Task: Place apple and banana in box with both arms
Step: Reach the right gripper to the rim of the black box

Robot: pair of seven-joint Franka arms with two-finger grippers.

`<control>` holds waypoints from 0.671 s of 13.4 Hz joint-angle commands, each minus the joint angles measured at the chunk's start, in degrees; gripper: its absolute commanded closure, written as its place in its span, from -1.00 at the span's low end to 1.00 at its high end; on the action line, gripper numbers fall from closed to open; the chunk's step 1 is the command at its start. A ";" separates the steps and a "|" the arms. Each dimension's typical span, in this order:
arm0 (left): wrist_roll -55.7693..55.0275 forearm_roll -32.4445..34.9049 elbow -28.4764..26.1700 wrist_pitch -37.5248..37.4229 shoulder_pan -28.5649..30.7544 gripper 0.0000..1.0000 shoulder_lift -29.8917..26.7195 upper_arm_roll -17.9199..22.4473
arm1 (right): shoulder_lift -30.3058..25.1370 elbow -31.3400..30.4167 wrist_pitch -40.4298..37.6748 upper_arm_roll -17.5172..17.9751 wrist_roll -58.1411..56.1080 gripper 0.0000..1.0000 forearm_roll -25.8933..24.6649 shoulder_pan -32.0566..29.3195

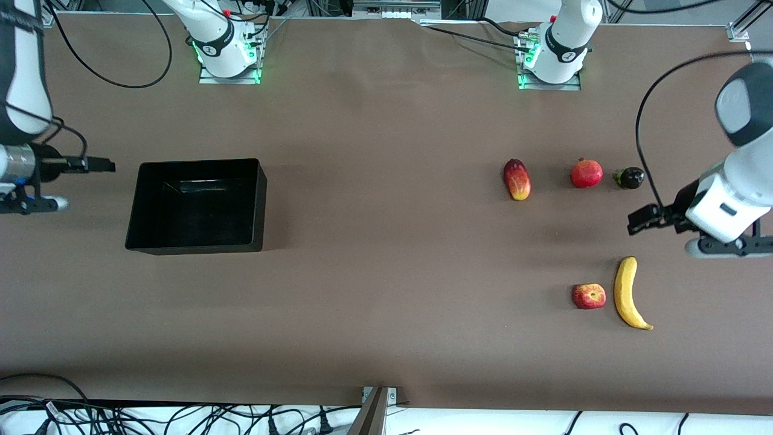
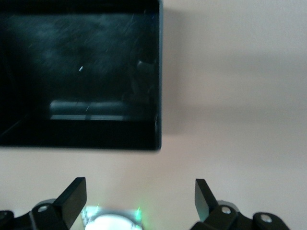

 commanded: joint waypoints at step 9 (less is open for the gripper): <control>0.02 6.12 1.16 24.70 1.20 -1.00 18.97 -1.02 | 3.79 -20.40 32.84 0.24 -5.27 0.59 0.94 -2.58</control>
